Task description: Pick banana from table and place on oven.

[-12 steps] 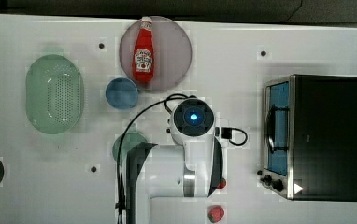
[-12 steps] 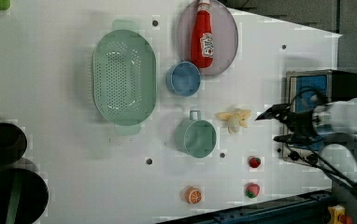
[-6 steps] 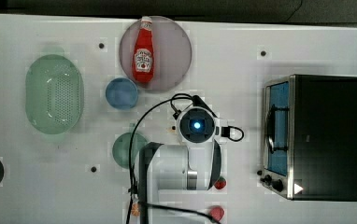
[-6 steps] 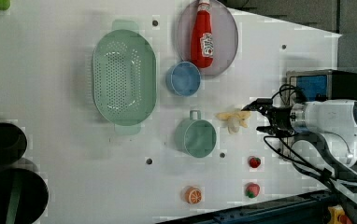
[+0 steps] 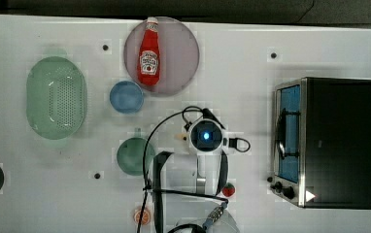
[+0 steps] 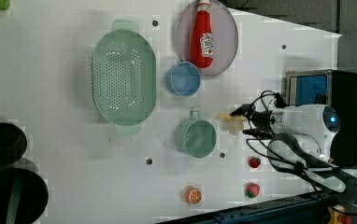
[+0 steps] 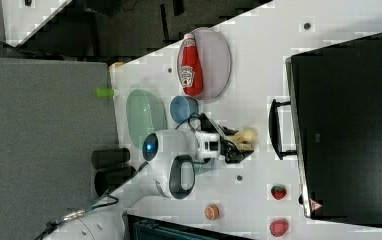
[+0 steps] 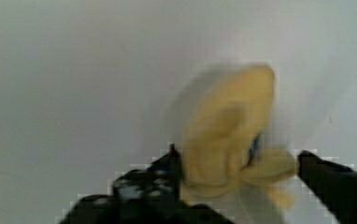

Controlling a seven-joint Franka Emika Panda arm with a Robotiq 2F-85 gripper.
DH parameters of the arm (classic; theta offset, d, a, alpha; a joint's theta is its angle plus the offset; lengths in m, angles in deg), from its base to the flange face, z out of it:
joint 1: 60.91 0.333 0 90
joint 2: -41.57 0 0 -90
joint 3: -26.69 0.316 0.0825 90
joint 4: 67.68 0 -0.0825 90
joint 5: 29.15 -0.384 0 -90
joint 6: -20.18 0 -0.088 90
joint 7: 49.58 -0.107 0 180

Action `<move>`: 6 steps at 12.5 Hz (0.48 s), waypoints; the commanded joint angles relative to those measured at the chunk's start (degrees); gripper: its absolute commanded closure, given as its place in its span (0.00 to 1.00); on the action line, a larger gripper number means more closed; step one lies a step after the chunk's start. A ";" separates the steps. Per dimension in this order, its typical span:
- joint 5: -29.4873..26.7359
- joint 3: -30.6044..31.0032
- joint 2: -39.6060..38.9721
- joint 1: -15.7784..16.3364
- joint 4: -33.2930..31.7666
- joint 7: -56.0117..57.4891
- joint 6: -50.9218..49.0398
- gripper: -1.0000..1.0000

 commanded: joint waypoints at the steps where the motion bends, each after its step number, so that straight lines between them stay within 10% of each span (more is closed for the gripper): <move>1: -0.70 1.38 1.35 0.05 0.88 -1.81 2.25 0.41; 4: -0.70 1.44 1.53 0.22 0.95 -1.82 3.36 0.74; 6: -0.70 1.47 2.55 0.28 1.19 -1.87 3.35 0.74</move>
